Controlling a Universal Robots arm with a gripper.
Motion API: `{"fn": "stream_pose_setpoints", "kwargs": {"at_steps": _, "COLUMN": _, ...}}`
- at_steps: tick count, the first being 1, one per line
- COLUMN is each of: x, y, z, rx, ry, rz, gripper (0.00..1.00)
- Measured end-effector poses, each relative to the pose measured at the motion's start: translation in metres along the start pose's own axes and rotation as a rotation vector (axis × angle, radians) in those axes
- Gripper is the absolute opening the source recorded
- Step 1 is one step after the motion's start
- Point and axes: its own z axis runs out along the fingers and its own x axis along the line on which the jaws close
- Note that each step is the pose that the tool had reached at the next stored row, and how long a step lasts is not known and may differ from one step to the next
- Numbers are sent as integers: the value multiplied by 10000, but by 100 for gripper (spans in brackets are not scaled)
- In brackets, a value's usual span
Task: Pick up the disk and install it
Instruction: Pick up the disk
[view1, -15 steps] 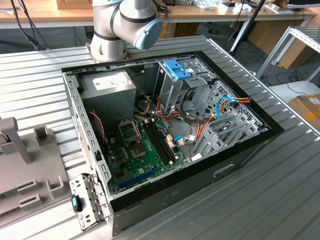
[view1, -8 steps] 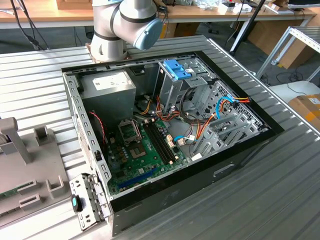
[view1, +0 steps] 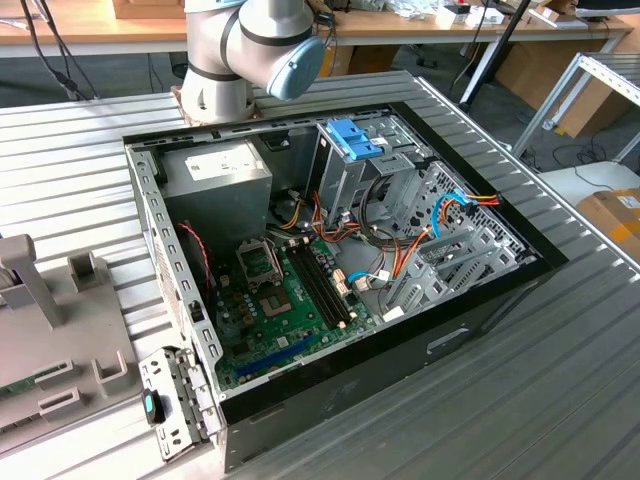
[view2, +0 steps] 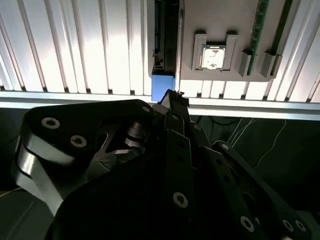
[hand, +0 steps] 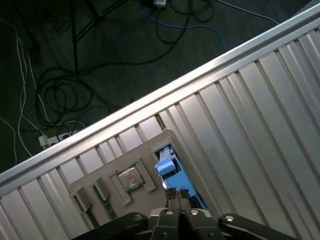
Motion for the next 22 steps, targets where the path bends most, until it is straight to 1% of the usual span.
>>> {"fn": "stream_pose_setpoints", "kwargs": {"at_steps": 1, "x": 0, "y": 0, "z": 0, "rx": 1, "ry": -2, "rz": -171, "gripper": 11}}
{"fn": "stream_pose_setpoints", "kwargs": {"at_steps": 3, "x": 0, "y": 0, "z": 1, "rx": 3, "ry": -7, "rz": -813, "gripper": 11}}
{"fn": "stream_pose_setpoints", "kwargs": {"at_steps": 4, "x": 0, "y": -1, "z": 1, "rx": 4, "ry": -11, "rz": -1258, "gripper": 11}}
{"fn": "stream_pose_setpoints", "kwargs": {"at_steps": 6, "x": 0, "y": -1, "z": 2, "rx": 6, "ry": -15, "rz": -1657, "gripper": 11}}
{"fn": "stream_pose_setpoints", "kwargs": {"at_steps": 8, "x": -1, "y": -1, "z": 4, "rx": 9, "ry": -23, "rz": -2625, "gripper": 11}}
{"fn": "stream_pose_setpoints", "kwargs": {"at_steps": 9, "x": -1, "y": -1, "z": 5, "rx": 10, "ry": -28, "rz": -3246, "gripper": 11}}
{"fn": "stream_pose_setpoints", "kwargs": {"at_steps": 10, "x": -1, "y": -1, "z": 7, "rx": 12, "ry": -32, "rz": -3622, "gripper": 11}}
{"fn": "stream_pose_setpoints", "kwargs": {"at_steps": 11, "x": -1, "y": -1, "z": 9, "rx": 14, "ry": -37, "rz": -4135, "gripper": 11}}
{"fn": "stream_pose_setpoints", "kwargs": {"at_steps": 12, "x": -1, "y": -1, "z": 11, "rx": 16, "ry": -40, "rz": -4553, "gripper": 11}}
{"fn": "stream_pose_setpoints", "kwargs": {"at_steps": 13, "x": -1, "y": -2, "z": 12, "rx": 17, "ry": -43, "rz": -4902, "gripper": 11}}
{"fn": "stream_pose_setpoints", "kwargs": {"at_steps": 15, "x": -1, "y": -2, "z": 13, "rx": 19, "ry": -46, "rz": -5045, "gripper": 11}}
{"fn": "stream_pose_setpoints", "kwargs": {"at_steps": 22, "x": -25, "y": -10, "z": 14, "rx": 17, "ry": -46, "rz": -5104, "gripper": 11}}
